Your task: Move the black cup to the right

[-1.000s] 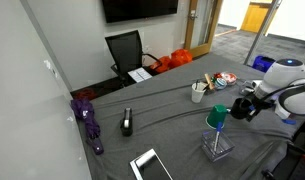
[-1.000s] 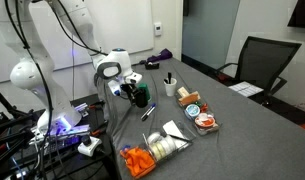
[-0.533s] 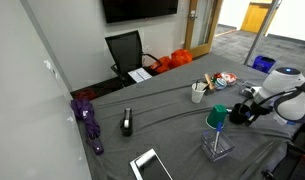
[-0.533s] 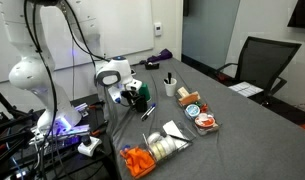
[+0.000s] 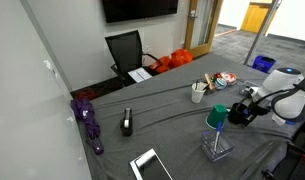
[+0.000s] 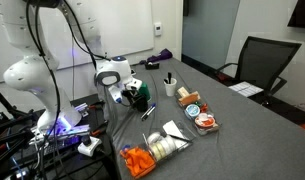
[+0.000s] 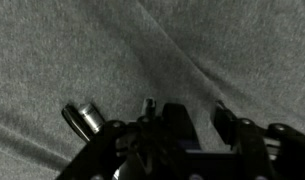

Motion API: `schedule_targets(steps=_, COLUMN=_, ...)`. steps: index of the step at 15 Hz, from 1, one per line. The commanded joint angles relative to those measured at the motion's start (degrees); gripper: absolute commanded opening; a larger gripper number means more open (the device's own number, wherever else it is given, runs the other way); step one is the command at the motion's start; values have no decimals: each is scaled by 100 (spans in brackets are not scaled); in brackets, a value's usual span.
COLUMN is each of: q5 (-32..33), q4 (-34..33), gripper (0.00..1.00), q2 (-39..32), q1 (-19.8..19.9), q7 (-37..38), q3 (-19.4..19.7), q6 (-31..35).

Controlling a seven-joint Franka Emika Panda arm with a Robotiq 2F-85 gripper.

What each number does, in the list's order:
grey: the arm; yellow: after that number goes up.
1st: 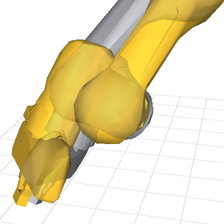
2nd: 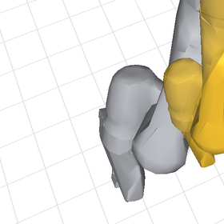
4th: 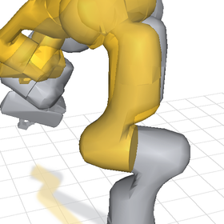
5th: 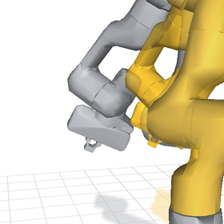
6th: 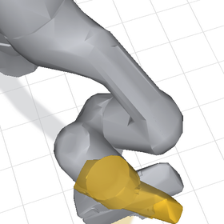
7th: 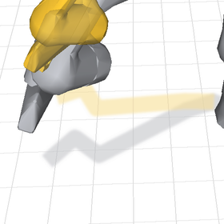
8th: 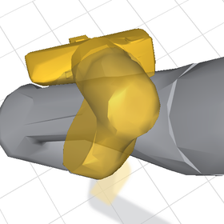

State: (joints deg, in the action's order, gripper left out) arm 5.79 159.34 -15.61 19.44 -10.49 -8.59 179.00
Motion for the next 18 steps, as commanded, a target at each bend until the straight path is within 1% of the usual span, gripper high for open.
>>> schedule_targets(steps=1, q5=-54, q4=-10, gripper=92, q2=164, q1=-150, q7=-133, q3=98, q6=-396)
schedule_targets(steps=2, q5=-89, q4=-17, gripper=98, q2=217, q1=-165, q7=-133, q3=77, q6=-486)
schedule_targets(steps=3, q5=-120, q4=-31, gripper=100, q2=283, q1=-203, q7=-145, q3=79, q6=-605)
schedule_targets(steps=6, q5=-307, q4=85, gripper=100, q2=583, q1=-199, q7=-226, q3=-67, q6=-780)
schedule_targets(steps=7, q5=-401, q4=27, gripper=100, q2=626, q1=-225, q7=-254, q3=-102, q6=-870)
schedule_targets(steps=9, q5=-596, q4=18, gripper=100, q2=875, q1=-351, q7=-316, q3=-93, q6=-1132)
schedule_targets(steps=11, q5=-974, q4=23, gripper=100, q2=1176, q1=-464, q7=-502, q3=-131, q6=-1388)
schedule_targets(steps=14, q5=-1389, q4=15, gripper=100, q2=1656, q1=-851, q7=-716, q3=104, q6=-1802)
schedule_targets(steps=18, q5=-1225, q4=24, gripper=100, q2=2246, q1=-1340, q7=-529, q3=497, q6=-2345)
